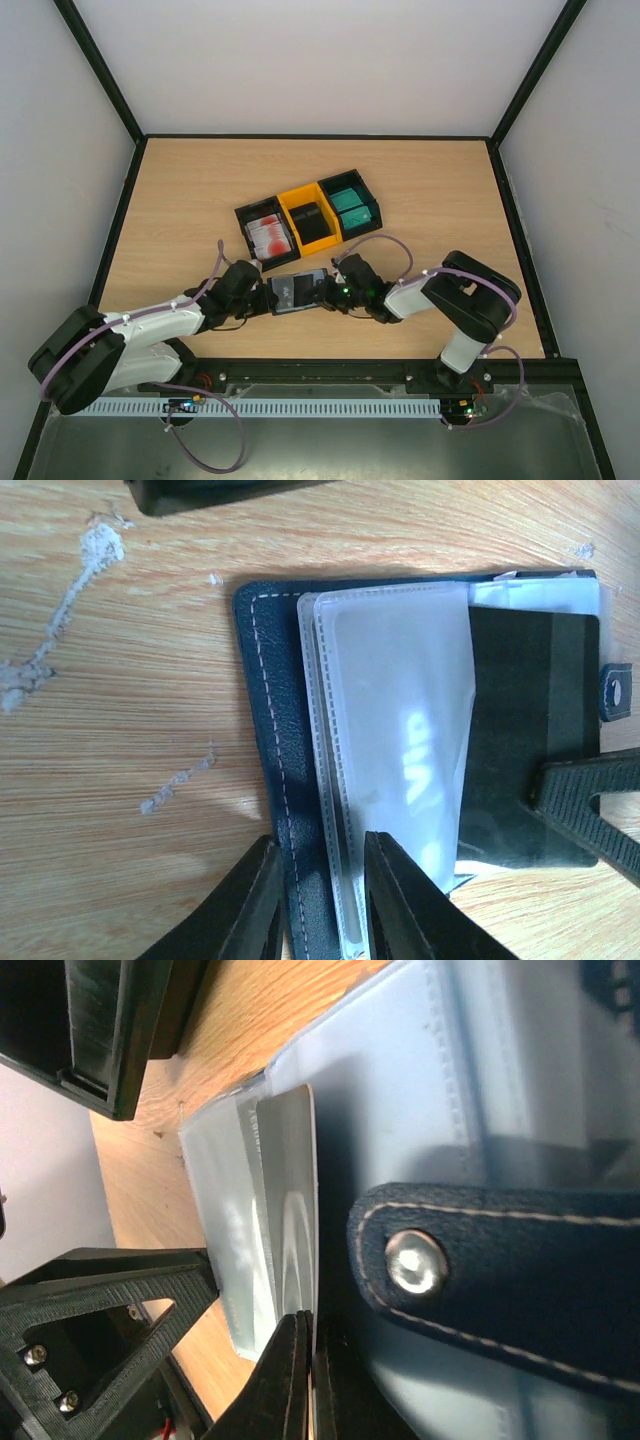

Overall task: Put the credit cards into the card holder
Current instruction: Insert the credit card into the card holder.

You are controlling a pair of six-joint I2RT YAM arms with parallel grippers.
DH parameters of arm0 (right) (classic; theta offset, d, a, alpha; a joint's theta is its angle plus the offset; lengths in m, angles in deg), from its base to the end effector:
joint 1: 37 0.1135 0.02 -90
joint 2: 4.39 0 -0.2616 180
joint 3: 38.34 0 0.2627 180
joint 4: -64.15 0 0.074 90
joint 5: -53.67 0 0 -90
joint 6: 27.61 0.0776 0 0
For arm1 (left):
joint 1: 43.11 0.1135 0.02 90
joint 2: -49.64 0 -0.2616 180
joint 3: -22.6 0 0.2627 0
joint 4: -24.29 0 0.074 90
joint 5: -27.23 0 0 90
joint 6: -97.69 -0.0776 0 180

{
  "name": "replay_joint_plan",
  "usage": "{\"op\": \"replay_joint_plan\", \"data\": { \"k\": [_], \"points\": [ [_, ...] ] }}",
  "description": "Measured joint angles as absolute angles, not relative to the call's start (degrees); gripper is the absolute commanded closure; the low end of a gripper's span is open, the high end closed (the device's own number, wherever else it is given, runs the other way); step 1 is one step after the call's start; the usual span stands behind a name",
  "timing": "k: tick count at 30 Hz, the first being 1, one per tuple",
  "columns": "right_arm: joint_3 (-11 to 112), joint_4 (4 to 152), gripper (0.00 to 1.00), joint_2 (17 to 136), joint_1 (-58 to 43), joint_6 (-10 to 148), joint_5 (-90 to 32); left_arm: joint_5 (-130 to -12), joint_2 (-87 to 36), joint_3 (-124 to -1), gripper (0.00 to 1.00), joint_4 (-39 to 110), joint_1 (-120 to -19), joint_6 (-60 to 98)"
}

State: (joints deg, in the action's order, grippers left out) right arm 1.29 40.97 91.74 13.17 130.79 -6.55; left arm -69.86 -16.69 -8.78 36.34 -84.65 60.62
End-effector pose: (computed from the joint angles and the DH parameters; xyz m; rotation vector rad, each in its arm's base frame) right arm 0.1696 0.2636 0.0769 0.0438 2.6327 1.5625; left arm 0.1683 -0.1619 0.0922 -0.1939 2.5808 -0.8571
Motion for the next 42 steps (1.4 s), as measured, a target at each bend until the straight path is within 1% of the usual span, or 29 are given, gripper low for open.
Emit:
{"op": "replay_joint_plan", "data": {
  "k": [7,21,42],
  "points": [
    [2.1,37.6,0.98,94.6,13.1,130.8,-2.8,-70.0,-16.9,-8.8,0.72,35.8,-84.6,60.5],
    [5.0,36.1,0.98,98.7,13.0,129.6,1.0,-69.8,-17.2,-8.8,0.71,35.2,-84.6,60.1],
    [5.1,31.7,0.98,100.3,13.4,132.6,0.5,-69.7,-17.1,-8.8,0.71,35.2,-84.5,60.1]
  ]
}}
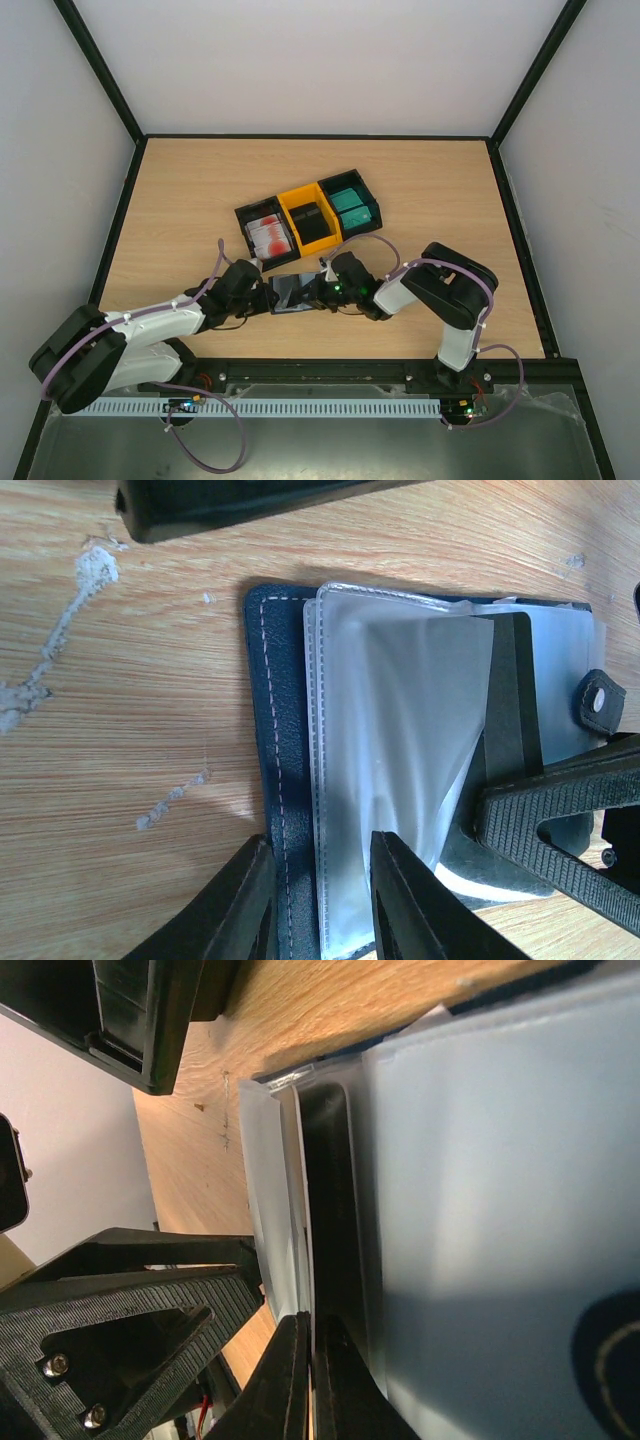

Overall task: Put the credit cards into the card holder
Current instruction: Insert the credit card into the card holder.

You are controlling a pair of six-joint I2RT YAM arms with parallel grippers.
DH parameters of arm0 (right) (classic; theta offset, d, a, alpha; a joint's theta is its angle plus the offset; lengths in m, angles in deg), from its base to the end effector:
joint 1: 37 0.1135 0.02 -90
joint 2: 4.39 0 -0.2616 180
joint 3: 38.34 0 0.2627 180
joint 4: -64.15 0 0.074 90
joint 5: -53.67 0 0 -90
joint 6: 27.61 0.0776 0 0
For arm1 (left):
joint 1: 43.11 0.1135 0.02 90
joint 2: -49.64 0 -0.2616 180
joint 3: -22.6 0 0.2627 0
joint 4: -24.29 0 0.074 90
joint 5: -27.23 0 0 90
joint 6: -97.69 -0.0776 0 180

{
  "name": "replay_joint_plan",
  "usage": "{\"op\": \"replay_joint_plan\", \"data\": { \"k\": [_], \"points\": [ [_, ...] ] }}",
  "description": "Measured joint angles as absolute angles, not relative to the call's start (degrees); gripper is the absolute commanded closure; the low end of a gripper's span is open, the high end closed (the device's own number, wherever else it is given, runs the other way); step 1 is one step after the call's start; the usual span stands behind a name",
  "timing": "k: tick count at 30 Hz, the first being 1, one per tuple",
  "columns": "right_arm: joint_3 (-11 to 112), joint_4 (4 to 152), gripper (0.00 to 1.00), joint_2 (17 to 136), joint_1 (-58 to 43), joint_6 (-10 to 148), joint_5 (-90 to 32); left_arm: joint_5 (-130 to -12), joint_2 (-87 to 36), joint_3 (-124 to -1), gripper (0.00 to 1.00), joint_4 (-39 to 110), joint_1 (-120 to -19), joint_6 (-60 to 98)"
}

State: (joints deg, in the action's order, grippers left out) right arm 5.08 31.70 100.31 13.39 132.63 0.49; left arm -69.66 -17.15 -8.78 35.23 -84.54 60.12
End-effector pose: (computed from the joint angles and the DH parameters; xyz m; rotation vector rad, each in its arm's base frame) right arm 0.1758 0.2853 0.0705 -0.0549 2.6099 1.7374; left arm 0.1702 -0.1627 0.0924 -0.1849 2.5669 -0.8585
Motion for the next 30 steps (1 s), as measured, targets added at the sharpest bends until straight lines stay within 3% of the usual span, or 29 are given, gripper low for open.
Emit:
{"op": "replay_joint_plan", "data": {
  "k": [30],
  "points": [
    [1.6,32.2,0.98,96.9,14.3,131.3,-6.2,-69.9,-17.1,-8.8,0.74,35.6,-84.6,60.1]
  ]
}}
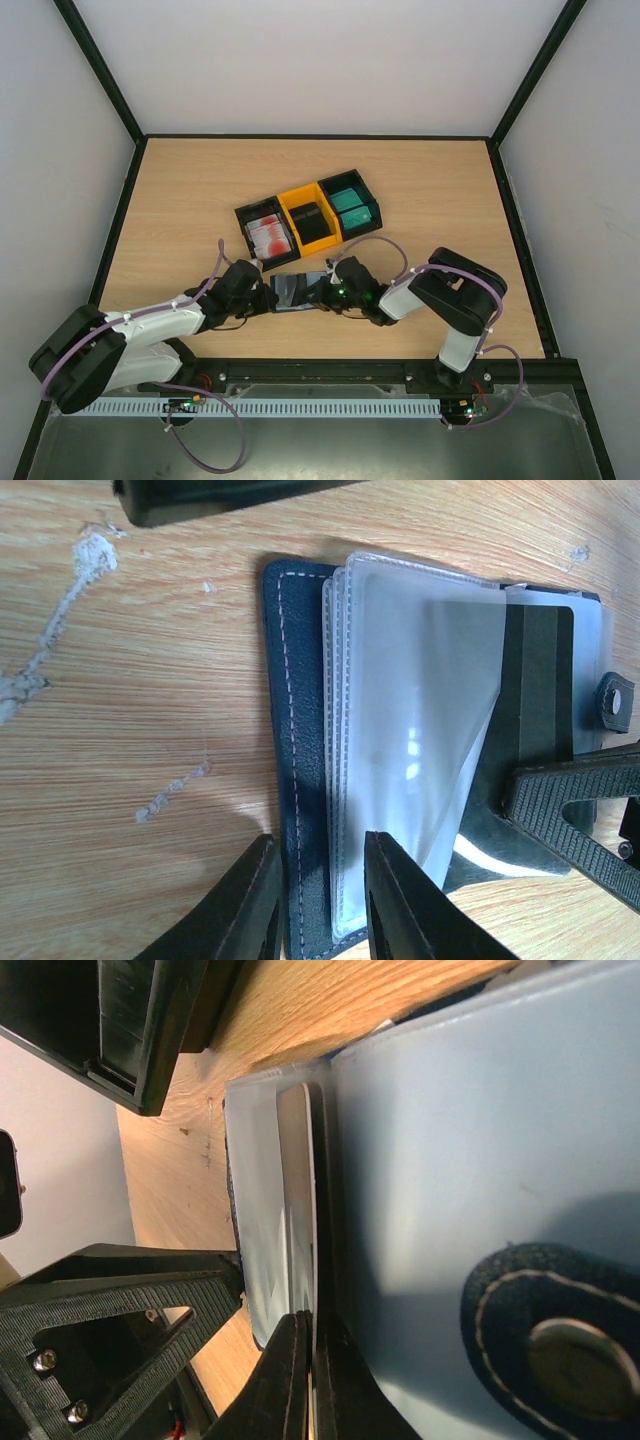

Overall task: Put the credit cards into the card holder
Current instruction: Insert the credit card into the card holder.

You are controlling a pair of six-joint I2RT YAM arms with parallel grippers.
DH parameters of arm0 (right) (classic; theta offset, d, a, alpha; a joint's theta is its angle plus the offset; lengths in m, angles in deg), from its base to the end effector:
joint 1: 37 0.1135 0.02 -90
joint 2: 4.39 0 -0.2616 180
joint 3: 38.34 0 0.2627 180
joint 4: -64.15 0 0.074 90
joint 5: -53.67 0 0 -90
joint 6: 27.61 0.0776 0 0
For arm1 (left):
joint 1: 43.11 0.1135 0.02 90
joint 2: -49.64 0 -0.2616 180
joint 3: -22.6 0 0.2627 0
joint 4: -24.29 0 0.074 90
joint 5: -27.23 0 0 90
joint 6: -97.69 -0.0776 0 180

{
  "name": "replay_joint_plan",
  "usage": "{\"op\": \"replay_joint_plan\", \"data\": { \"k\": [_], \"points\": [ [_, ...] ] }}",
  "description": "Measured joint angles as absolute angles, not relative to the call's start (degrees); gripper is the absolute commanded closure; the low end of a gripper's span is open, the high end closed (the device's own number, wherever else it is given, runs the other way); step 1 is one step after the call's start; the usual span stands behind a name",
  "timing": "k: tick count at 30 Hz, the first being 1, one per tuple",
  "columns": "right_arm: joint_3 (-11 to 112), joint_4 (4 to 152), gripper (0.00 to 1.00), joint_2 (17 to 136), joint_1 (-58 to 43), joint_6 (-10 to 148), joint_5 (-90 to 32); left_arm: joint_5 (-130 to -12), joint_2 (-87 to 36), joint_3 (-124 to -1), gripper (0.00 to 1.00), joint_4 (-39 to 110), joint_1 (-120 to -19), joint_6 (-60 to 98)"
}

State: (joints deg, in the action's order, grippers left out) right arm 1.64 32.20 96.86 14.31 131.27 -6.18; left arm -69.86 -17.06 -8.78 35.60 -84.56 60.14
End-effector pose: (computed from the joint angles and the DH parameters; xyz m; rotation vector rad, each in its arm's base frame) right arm 0.1698 0.2744 0.0706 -0.0078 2.5714 1.6298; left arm 0.1695 -0.1625 0.0921 -0.1839 2.5733 -0.8585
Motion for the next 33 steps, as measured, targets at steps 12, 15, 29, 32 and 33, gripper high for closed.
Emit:
{"op": "replay_joint_plan", "data": {
  "k": [12,15,29,32,33],
  "points": [
    [2.6,27.7,0.98,100.2,15.2,134.4,-6.7,-70.0,-17.0,-8.8,0.75,35.7,-84.6,60.1],
    [2.6,26.2,0.98,101.0,15.4,135.2,-6.6,-70.0,-17.0,-8.7,0.75,35.7,-84.6,60.1],
    [3.6,24.5,0.98,103.1,15.5,135.8,-4.0,-70.0,-16.9,-8.6,0.75,35.5,-84.6,59.9],
    [4.6,24.2,0.98,104.0,15.6,135.9,-3.3,-70.0,-16.9,-8.6,0.76,35.5,-84.6,59.8],
    [4.8,24.1,0.98,104.2,15.6,135.9,-3.2,-70.0,-16.9,-8.6,0.77,35.5,-84.6,59.7]
  ]
}}
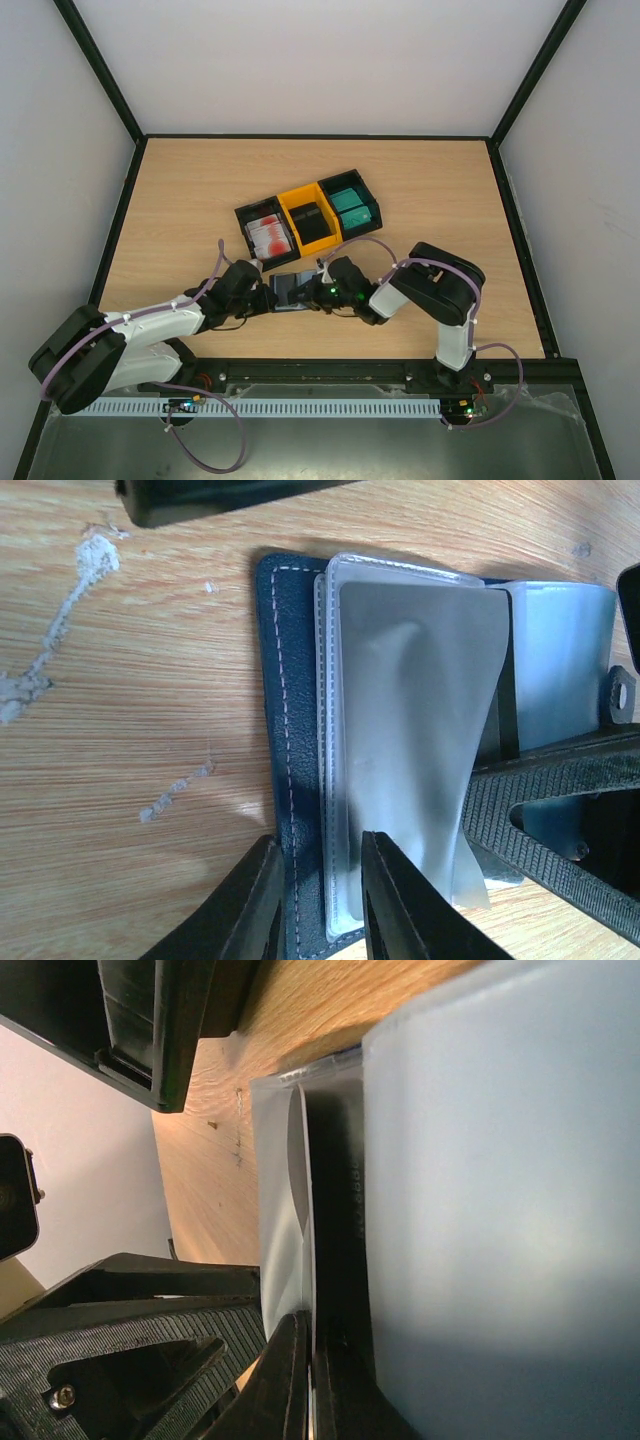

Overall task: Put the credit cards into the card holder
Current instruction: Insert the credit card into the card holder.

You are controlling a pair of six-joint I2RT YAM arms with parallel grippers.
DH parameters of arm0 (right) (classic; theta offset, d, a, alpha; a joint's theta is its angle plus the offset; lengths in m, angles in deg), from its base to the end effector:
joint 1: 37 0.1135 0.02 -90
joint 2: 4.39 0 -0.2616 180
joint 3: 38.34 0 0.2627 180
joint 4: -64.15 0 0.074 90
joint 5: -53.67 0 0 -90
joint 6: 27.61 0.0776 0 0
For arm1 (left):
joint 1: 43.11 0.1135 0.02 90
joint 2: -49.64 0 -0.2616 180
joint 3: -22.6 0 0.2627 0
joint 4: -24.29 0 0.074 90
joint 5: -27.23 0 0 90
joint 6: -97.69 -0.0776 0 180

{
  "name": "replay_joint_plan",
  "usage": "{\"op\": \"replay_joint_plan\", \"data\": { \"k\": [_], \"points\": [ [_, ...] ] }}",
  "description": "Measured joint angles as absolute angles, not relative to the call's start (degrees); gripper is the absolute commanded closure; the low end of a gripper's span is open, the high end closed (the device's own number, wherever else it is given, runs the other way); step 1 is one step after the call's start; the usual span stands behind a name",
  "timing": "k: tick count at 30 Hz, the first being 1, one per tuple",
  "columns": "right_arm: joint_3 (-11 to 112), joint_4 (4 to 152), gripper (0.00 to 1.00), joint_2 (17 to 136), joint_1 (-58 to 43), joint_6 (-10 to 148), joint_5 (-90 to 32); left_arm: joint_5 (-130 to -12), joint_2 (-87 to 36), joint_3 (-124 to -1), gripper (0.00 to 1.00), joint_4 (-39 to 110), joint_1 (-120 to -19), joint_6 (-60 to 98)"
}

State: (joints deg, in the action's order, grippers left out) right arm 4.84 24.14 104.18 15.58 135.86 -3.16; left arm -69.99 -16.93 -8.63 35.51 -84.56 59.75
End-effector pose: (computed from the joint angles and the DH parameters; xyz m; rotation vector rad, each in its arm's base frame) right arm 0.1718 0.2944 0.0631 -0.0099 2.5612 1.7586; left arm 0.1690 -0.1623 0.0919 -0.1738 2.5723 -0.8593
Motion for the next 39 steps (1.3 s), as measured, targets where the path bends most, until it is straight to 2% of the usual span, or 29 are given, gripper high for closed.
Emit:
{"op": "replay_joint_plan", "data": {
  "k": [5,13,16,19,24,31,36,39],
  "points": [
    [5.0,24.1,0.93,104.4,15.6,135.9,-3.0,-69.8,-16.9,-8.6,0.79,35.7,-84.5,59.7],
    [4.2,32.1,0.57,97.3,16.3,133.6,-6.2,-69.9,-16.9,-8.5,0.78,35.6,-84.6,59.7],
    [4.2,37.4,0.49,93.1,16.4,131.9,-8.5,-69.8,-16.7,-8.5,0.77,35.6,-84.6,59.6],
    [4.3,42.0,0.48,90.5,16.4,129.5,-11.4,-69.5,-16.4,-8.5,0.76,35.7,-84.6,59.5],
    [4.3,47.5,0.55,88.3,16.4,125.4,-15.2,-68.7,-14.7,-8.5,0.7,35.7,-84.6,59.2],
    [6.2,49.9,0.69,89.6,16.4,121.6,-15.7,-68.1,-13.7,-8.5,0.69,35.6,-84.6,58.4],
    [6.3,49.8,0.85,90.5,16.8,120.7,-15.6,-68.1,-14.2,-8.4,0.69,34.4,-84.6,58.2],
    [6.7,50.4,0.91,91.0,17.3,120.3,-15.6,-68.2,-15.4,-8.0,0.7,33.3,-84.6,58.1]
  ]
}}
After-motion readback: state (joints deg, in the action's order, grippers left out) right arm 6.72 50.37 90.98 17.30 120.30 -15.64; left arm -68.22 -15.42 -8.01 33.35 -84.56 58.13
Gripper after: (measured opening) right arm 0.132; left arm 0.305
